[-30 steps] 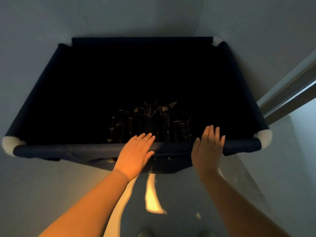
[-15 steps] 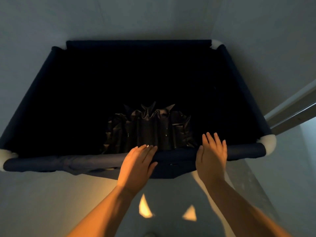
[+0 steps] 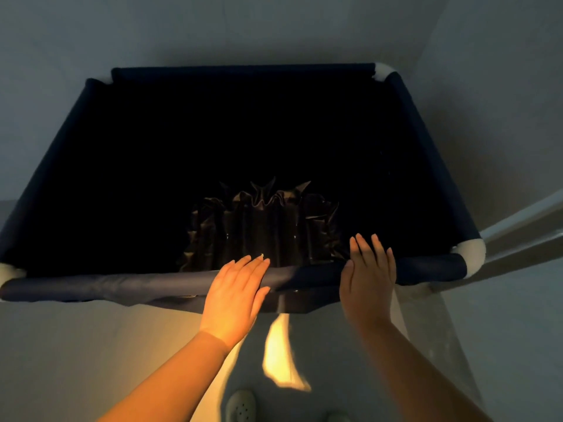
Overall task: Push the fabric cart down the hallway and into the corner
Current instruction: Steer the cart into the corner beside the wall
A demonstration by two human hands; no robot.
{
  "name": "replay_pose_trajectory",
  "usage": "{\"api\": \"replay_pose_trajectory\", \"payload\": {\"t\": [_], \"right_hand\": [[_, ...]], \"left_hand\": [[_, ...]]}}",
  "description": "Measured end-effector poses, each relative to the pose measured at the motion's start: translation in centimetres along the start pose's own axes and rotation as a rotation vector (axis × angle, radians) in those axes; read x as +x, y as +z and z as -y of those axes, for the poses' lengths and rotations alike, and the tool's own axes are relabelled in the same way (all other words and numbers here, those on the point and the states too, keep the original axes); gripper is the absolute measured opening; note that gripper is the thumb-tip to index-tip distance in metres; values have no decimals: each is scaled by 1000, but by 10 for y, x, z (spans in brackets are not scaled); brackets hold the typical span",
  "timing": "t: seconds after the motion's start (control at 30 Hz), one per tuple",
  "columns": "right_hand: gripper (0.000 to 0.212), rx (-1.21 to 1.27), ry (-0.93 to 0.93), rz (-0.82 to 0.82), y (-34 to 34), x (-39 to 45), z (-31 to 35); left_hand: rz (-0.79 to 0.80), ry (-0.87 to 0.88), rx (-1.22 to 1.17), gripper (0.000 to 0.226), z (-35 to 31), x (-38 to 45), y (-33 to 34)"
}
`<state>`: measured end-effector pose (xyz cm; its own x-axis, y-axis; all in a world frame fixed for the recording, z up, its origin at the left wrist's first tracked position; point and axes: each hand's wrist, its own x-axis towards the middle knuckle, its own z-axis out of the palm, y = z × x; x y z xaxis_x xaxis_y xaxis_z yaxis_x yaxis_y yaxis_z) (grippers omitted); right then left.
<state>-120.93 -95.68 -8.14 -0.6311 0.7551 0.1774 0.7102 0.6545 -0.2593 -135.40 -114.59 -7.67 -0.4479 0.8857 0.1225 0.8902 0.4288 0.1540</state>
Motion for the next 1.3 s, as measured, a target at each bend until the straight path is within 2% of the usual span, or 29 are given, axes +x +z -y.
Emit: {"api": "replay_pose_trajectory", "payload": {"t": [0.1,0.23,0.4,0.5,0.57,0.73,0.93,1.03,1.17,1.3], "right_hand": [[48,19,-66,0,-9,3,-26],[50,15,-143,8,-19,16,-69],[47,37,-219,-48,-32,32,-128],[50,24,-239,6,-42,48,-161],[54,5,-233,68,-49,59,-181],[55,-43,-164,134,-65,85,-222],[49,-125,-170,219,-56,102,-217],[50,-124,-157,181,-49,100,-209],[51,-87,-124,151,-43,95,-195],[52,-65,-79,167,-39,91,-178]], "left_hand": [[2,-43,18,48,-33,-3,2],[39,8,48,51,-73,1,6],[182,280,104,60,-107,21,12],[260,366,90,60,-133,36,23],[238,357,85,63,-157,43,29],[193,351,126,87,-210,67,40],[246,337,147,85,-193,80,38],[257,366,198,79,-179,86,31],[248,434,245,85,-157,95,19],[229,486,266,64,-127,106,17]]}}
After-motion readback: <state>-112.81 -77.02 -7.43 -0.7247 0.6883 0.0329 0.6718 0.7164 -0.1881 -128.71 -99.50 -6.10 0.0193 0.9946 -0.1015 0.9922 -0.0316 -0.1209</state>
